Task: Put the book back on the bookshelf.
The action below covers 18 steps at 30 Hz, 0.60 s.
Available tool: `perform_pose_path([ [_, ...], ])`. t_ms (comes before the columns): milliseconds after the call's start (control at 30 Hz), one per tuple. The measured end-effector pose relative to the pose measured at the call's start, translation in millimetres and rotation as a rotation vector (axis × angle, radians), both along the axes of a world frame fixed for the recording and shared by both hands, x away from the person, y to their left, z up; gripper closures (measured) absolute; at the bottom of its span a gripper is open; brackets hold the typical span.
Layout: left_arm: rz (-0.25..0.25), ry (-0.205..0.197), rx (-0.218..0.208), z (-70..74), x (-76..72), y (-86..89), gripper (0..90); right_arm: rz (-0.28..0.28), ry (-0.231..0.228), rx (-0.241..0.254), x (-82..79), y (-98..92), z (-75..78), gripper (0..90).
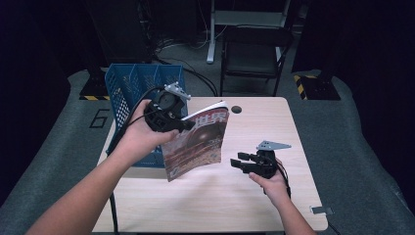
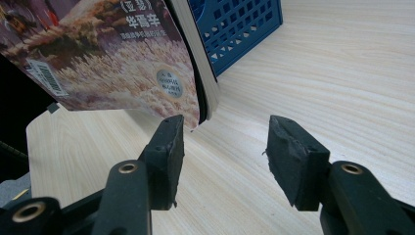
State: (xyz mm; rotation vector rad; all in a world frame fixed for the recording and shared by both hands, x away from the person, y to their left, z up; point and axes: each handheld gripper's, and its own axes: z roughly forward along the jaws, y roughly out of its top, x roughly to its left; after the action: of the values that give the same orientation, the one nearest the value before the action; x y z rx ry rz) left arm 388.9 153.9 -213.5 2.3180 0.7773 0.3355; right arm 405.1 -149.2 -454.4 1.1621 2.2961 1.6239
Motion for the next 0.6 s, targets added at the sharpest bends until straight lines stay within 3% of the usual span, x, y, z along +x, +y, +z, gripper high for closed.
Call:
perform_pose_path([
  [300,0.005,-0.004,-0.003,8.6,2.1,2.3,83.8,-0.001,0.000,-0.010,0.3,-0.2,-0.3,48.0],
  [600,0.035,-0.022,-0.007,26.6,2.7,10.3,83.8,-0.008,0.005,-0.036,-0.3,1.1,-1.2,48.0],
])
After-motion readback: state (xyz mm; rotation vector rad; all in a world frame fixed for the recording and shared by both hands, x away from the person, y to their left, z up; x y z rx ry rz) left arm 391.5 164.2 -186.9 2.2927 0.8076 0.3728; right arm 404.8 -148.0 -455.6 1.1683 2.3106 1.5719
